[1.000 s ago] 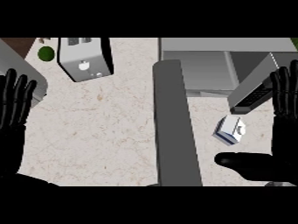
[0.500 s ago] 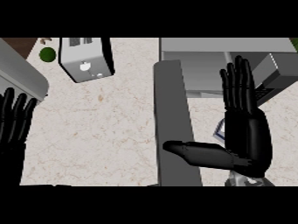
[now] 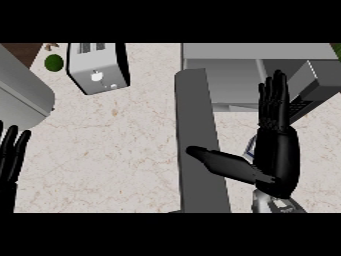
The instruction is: Pick up the milk, place it into the microwave and close the microwave
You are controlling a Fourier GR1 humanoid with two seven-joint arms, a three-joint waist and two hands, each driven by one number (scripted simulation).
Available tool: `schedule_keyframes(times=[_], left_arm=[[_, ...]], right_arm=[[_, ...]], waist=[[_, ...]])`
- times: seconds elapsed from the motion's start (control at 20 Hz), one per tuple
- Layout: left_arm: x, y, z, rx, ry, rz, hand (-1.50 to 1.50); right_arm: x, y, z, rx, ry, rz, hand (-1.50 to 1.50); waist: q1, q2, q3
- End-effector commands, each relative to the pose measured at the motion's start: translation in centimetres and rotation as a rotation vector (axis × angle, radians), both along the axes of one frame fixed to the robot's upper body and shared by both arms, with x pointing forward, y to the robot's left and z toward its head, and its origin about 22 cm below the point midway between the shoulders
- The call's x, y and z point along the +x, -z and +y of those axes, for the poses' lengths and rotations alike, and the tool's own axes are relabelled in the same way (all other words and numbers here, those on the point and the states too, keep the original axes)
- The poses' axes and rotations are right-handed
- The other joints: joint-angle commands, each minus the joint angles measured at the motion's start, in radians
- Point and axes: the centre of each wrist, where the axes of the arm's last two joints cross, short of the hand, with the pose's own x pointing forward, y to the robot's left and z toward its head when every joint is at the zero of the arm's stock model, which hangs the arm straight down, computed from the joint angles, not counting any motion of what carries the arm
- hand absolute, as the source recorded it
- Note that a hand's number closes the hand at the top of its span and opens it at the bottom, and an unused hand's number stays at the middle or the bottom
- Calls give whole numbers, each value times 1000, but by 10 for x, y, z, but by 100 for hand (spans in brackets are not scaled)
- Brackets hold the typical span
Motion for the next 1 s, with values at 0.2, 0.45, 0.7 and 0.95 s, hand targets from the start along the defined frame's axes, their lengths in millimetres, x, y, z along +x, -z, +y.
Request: schedule_keyframes(times=[0.2,0.45,0.7,0.95], left_arm=[[-24,25,4,-1,-9,-6,-150],[-29,-10,15,0,4,-18,-150],[-29,16,9,-7,0,3,-150],[-36,9,7,4,-14,-2,-150]], right_arm=[[-5,25,-25,3,104,63,-150],[0,57,-35,39,134,96,-150],[1,85,-53,17,154,136,-150],[-3,104,-89,27,212,147,-150]], waist=[[-2,0,0],[-1,0,1],[-1,0,1],[-2,0,1]])
